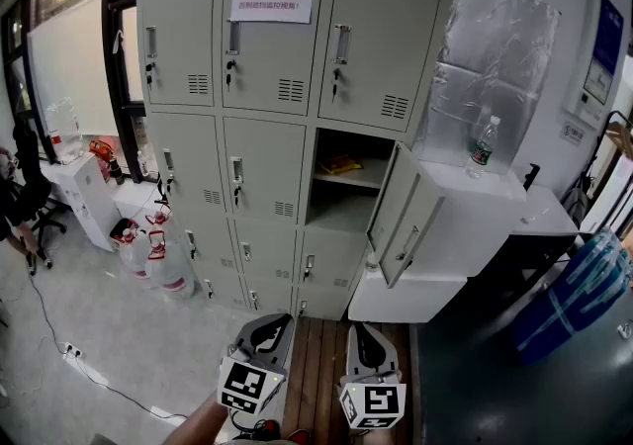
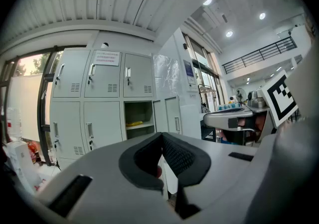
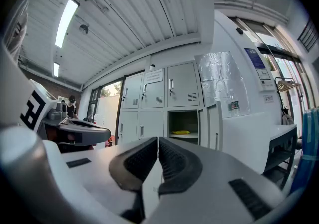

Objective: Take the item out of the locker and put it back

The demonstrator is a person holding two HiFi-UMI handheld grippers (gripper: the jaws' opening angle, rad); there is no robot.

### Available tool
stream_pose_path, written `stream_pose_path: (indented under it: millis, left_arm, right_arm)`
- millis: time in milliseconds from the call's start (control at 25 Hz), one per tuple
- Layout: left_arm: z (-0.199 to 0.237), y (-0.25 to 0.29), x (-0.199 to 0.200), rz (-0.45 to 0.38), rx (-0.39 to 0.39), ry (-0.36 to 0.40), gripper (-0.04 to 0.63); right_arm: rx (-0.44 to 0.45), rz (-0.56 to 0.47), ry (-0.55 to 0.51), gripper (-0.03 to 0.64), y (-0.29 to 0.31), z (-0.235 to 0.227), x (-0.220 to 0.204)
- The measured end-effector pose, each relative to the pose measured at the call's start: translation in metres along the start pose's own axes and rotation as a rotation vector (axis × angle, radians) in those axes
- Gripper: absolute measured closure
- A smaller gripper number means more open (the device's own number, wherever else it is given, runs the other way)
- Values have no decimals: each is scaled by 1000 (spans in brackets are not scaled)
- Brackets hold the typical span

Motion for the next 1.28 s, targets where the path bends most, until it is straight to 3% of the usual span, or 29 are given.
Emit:
stream_pose_path:
  millis: [800, 1280]
  left_arm:
    - [3, 34, -2, 9, -11, -5, 574]
    - [59, 102, 0, -1, -13, -7, 574]
  right_arm:
    - [-8, 11, 8, 594, 22, -19, -10]
    - [9, 11, 13, 594, 116, -28, -28]
Point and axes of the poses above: the fingertips, and each gripper's own axes: y forward along the fingers, z to its left, x out of its top, the point moved 2 cm from there along -y, backward along the fingers, and after that the axes turned 11 degrees about -y, right-handed, at the moved point
